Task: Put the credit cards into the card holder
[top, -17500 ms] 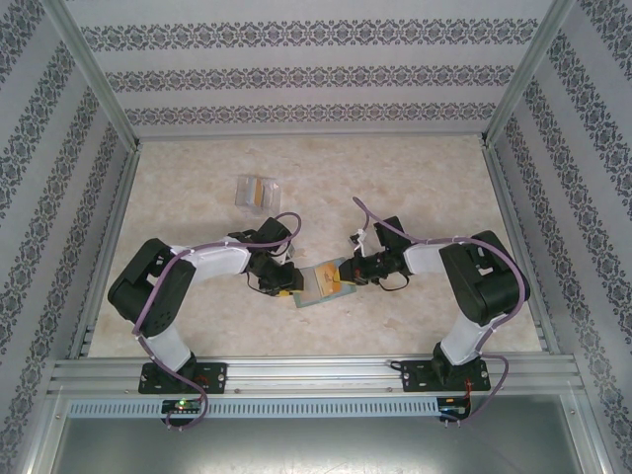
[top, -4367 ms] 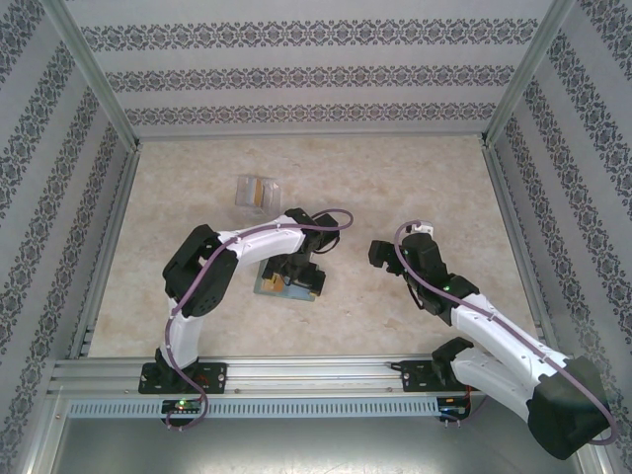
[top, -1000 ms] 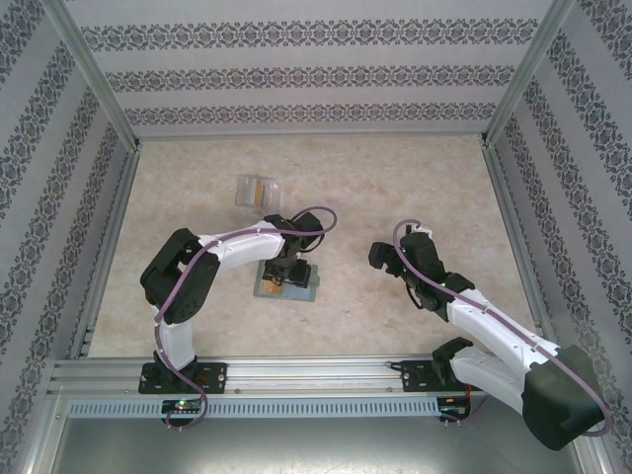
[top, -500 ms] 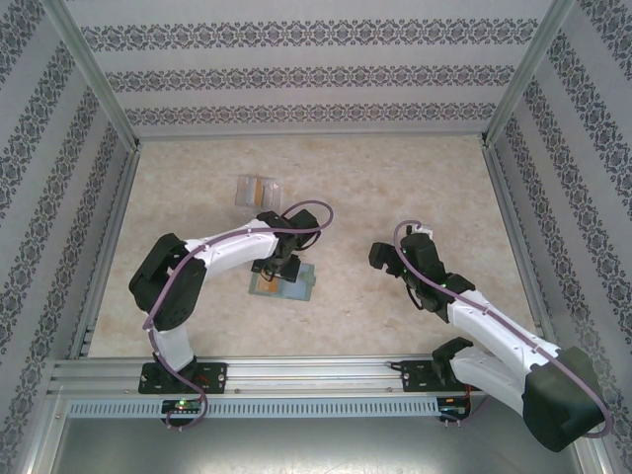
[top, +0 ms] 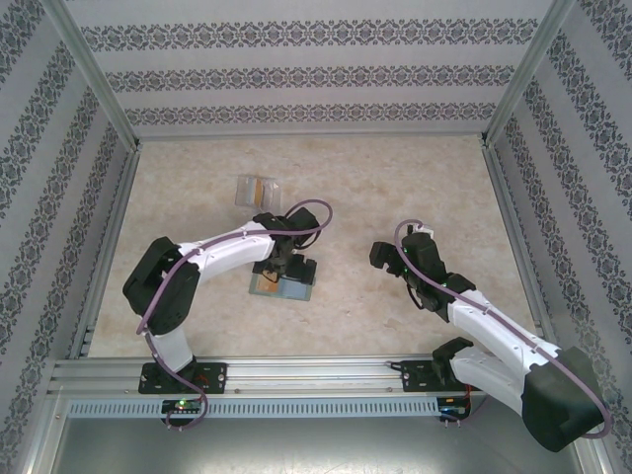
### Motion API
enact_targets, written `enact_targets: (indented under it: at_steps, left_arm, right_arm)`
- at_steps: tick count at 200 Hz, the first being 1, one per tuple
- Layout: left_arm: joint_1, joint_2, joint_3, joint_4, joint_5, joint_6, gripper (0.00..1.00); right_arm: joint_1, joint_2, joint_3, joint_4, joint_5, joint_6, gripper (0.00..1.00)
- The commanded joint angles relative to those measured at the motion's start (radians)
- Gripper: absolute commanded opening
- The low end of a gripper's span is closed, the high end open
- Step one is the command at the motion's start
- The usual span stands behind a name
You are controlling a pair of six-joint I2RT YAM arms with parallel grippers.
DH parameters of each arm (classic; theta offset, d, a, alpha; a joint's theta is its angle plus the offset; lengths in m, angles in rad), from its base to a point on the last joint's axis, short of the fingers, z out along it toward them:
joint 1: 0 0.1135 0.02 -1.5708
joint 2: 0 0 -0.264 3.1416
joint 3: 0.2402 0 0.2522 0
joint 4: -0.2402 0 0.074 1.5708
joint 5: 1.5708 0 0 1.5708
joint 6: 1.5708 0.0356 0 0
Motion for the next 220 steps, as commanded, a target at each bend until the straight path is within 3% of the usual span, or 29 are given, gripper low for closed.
enact_targets:
  at_steps: [1, 127, 178, 220]
  left_arm:
    - [-0.028, 0.039, 0.018, -0.014, -0.031, 0.024, 0.97]
    - [-0.05, 0.139, 0.036, -0.044, -0.118, 0.013, 0.93]
    - [-0.05, 0.116, 0.07, -0.164, -0.315, 0.02, 0.93]
    - [-0.044, 0.108, 0.064, -0.183, -0.369, 0.046, 0.92]
  right_arm:
    - [-0.014, -0.012, -0.009, 0.016, -0.008, 0.005, 0.97]
    - [-0.024, -0.01, -0.005, 0.011, -0.017, 0.006, 0.97]
    - [-0.027, -0.028, -0.017, 0.012, -0.025, 0.002, 0.93]
    - [-0.03, -0.03, -0.019, 0.026, -0.041, 0.001, 0.89]
